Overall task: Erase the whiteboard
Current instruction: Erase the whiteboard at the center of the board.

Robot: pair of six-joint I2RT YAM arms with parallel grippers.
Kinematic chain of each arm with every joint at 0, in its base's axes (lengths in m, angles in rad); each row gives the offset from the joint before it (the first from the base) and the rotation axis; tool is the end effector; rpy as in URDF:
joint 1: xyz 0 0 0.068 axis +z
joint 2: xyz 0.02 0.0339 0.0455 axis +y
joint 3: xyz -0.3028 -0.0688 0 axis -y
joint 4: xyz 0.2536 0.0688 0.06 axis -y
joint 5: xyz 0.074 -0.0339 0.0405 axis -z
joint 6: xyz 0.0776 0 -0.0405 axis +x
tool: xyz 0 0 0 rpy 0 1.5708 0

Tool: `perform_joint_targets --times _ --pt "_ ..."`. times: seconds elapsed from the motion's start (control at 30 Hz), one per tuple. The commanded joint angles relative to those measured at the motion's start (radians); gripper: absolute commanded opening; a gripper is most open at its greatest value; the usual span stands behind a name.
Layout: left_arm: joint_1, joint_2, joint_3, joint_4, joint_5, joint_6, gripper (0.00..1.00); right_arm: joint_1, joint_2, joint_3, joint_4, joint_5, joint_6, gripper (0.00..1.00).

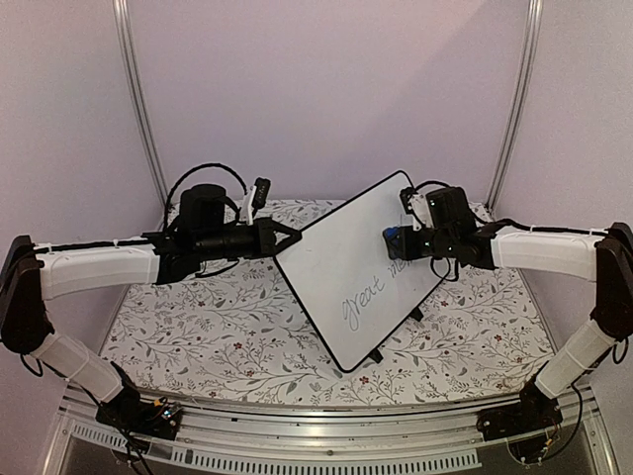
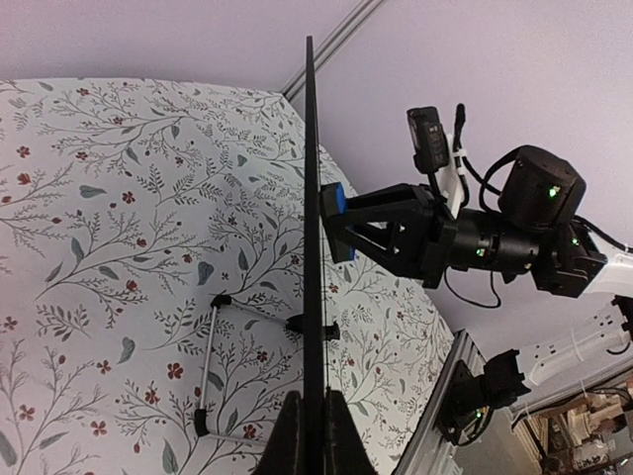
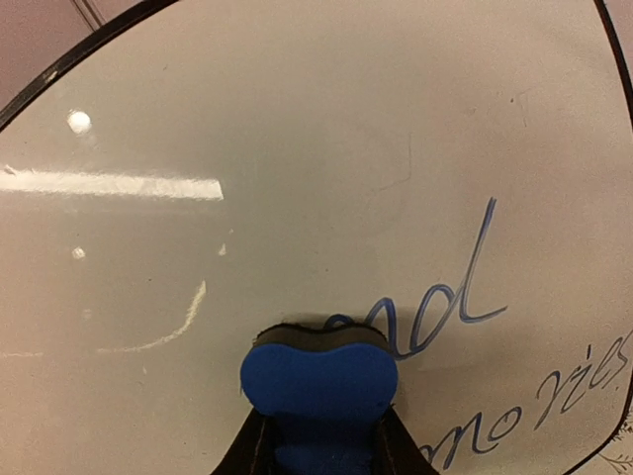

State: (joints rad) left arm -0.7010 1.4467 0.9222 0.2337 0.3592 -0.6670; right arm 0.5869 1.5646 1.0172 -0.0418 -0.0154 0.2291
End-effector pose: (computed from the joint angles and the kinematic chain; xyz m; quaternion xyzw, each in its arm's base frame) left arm 0.2671 -0.2611 0.2969 0.1201 0.7873 -0.4823 0.3649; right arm 0.3257 0.2180 0.2513 -0.1605 0.8672 0.1932 0.4299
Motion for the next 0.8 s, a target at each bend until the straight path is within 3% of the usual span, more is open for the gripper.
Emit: perform_joint_targets --times 0.0,0.33,0.77 --pt "-0.054 -0.028 0.000 0.027 0.135 0.029 0.00 -0.002 -0.004 -0.090 0.032 -0.072 0.033 0.15" --pt "-0.055 -0.023 -0.003 0.033 0.139 0.023 0.00 0.001 -0.134 -0.250 0.064 -0.082 0.065 0.15" --pt "-0.055 -0.024 -0.002 0.030 0.133 0.027 0.00 0.001 -0.009 0.031 0.000 -0.060 0.001 0.15"
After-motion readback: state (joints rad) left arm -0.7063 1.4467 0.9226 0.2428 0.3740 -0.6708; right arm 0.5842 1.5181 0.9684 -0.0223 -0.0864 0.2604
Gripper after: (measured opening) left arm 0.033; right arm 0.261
